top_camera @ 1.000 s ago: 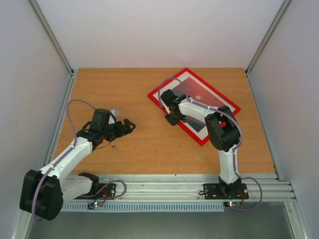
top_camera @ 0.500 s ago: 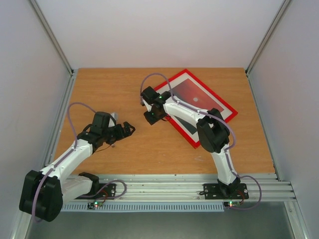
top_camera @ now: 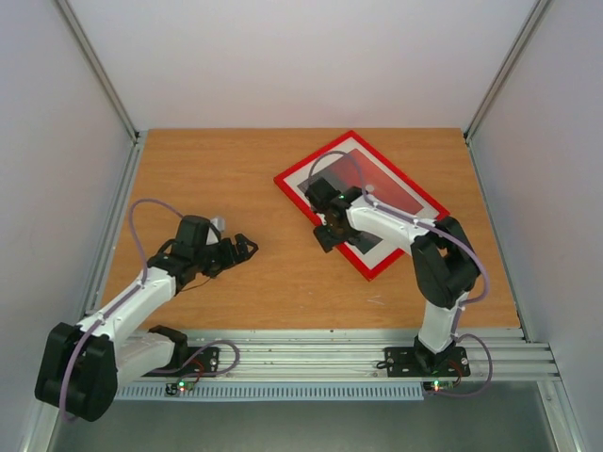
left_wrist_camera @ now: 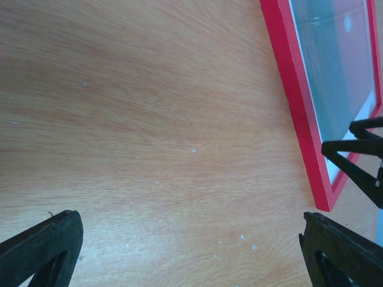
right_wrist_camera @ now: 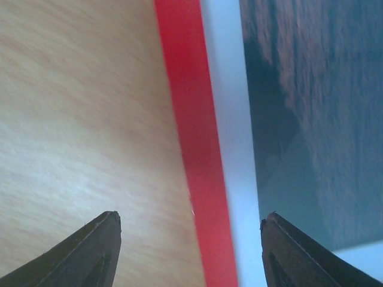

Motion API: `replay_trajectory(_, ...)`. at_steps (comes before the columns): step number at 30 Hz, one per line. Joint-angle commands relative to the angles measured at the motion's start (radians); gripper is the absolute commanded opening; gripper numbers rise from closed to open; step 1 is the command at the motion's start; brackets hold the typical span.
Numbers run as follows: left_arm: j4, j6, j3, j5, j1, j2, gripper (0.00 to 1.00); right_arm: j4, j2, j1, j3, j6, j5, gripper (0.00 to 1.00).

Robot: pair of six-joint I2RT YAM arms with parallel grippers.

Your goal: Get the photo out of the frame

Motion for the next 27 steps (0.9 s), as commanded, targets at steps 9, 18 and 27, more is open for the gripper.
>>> replay_trajectory(9, 0.131, -0.029, -0.010, 0.035, -0.039, 0.081, 0.99, 0.021, -0.121, -0.004, -0.205, 0.050, 0.060, 0.66)
replay_trajectory(18, 0.159, -0.041, -0.007, 0.034, -0.064, 0.120, 0.99, 0.044, -0.116, -0.004, -0.249, 0.065, 0.025, 0.66)
replay_trajectory(27, 0.179, -0.049, -0.005, 0.033, -0.075, 0.152, 0.99, 0.059, -0.120, 0.016, -0.260, 0.111, -0.089, 0.67)
